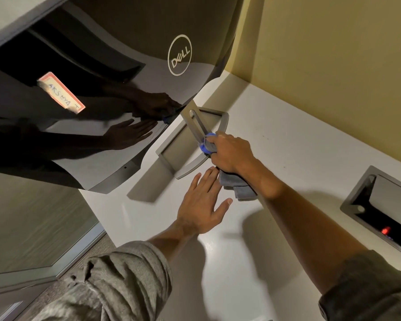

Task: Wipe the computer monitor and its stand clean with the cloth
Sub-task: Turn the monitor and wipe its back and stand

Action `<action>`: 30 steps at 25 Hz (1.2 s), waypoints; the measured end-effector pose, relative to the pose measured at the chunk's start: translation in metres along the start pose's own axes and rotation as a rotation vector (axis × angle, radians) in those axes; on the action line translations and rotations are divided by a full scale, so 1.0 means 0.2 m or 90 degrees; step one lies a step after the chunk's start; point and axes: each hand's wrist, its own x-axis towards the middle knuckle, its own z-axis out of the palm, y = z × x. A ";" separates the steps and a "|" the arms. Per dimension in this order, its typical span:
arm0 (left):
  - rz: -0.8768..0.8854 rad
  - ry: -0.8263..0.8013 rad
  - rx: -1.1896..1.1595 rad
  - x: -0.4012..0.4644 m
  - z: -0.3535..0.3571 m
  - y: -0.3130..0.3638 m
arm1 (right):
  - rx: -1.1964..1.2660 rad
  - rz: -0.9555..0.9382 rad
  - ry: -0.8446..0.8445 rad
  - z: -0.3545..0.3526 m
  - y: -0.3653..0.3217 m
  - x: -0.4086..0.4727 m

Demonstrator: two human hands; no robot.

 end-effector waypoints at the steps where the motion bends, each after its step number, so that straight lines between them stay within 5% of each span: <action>1: 0.002 0.001 0.001 0.00 0.00 0.00 | 0.002 -0.003 0.011 0.02 0.00 -0.02; 8: -0.004 0.001 0.011 0.00 -0.01 0.00 | 0.021 0.000 0.099 0.09 0.06 -0.12; 16: -0.005 -0.005 0.021 0.01 0.00 0.00 | 0.020 0.012 0.035 0.10 0.09 -0.12; 22: -0.018 0.010 0.034 0.00 0.01 -0.01 | -0.034 0.001 0.257 0.01 0.18 -0.09; 27: -0.016 0.006 0.035 0.00 0.01 0.00 | -0.078 -0.109 0.068 0.03 0.24 0.09; 30: -0.011 0.014 0.035 0.00 0.01 -0.01 | -0.105 -0.072 0.075 0.01 0.30 0.16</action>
